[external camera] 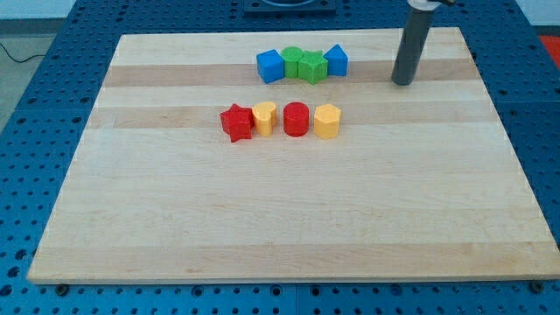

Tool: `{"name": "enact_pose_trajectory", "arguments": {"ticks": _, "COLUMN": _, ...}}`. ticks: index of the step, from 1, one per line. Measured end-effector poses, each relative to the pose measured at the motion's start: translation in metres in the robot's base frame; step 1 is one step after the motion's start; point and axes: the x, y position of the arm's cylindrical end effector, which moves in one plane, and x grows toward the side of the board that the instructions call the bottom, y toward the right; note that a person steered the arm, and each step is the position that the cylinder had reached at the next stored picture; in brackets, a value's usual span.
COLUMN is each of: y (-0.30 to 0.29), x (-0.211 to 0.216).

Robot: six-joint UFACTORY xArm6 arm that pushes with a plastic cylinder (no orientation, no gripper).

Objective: Move the blue triangle to the top center of the board

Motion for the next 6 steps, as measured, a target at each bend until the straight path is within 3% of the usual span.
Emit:
{"name": "enact_pose_trajectory", "arguments": {"ticks": 4, "y": -0.119, "x": -0.049}}
{"name": "enact_pose_trajectory", "arguments": {"ticks": 6, "y": -0.088, "x": -0.059}}
